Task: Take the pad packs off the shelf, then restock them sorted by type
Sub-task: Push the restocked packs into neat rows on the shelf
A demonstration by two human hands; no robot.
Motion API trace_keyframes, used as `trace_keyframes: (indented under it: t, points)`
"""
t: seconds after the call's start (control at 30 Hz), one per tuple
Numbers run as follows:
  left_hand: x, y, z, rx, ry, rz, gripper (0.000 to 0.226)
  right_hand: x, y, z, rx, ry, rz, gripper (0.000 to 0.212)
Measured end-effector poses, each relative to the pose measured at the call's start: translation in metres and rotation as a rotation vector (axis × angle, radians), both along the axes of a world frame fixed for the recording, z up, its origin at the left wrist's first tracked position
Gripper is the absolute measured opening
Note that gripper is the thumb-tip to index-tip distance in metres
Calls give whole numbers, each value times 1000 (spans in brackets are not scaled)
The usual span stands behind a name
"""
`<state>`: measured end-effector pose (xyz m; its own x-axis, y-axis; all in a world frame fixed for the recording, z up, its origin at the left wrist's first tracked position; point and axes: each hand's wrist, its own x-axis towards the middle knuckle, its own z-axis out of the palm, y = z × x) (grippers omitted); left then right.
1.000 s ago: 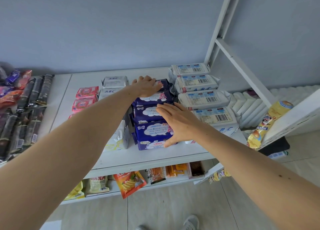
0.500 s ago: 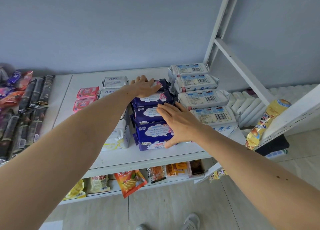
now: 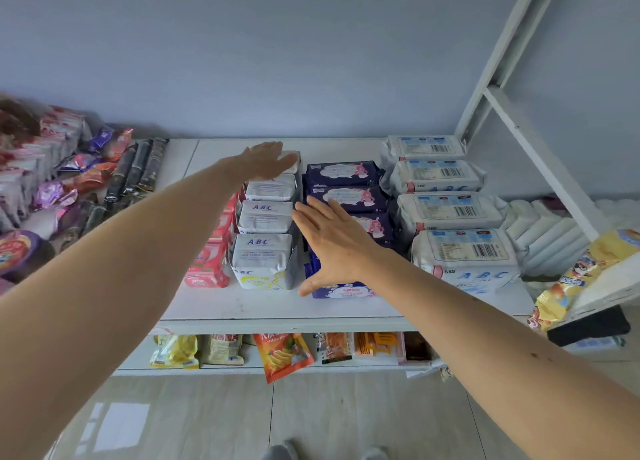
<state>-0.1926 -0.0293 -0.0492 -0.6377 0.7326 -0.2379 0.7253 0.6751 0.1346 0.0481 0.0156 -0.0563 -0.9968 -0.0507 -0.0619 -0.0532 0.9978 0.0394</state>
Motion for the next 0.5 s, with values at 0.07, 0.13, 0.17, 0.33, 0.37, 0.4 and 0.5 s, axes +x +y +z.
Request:
trace_keyframes:
  t: [0.07, 0.13, 0.17, 0.33, 0.37, 0.4, 0.5]
  points:
    - [-6, -7, -5, -6, -3, -11, 68, -8, -11, -4, 2, 2, 15, 129]
    - [-15, -12, -7, -13, 8, -39, 70, -15, -22, -8, 8, 1, 11, 130]
    - [-20, -12, -7, -19, 13, -61, 70, -19, -27, -10, 8, -3, 0, 131]
    - [-32, -7, -10, -64, 9, -178, 69, -36, -44, -15, -18, -68, -90, 135]
    - [-33, -6, -13, -78, 11, -196, 68, -38, -45, -15, -20, -74, -107, 135]
    - [-34, -5, -16, -92, 13, -211, 68, -39, -46, -15, -19, -76, -120, 134]
    - [-34, -4, -22, -106, 3, -243, 69, -40, -50, -15, -22, -67, -145, 128]
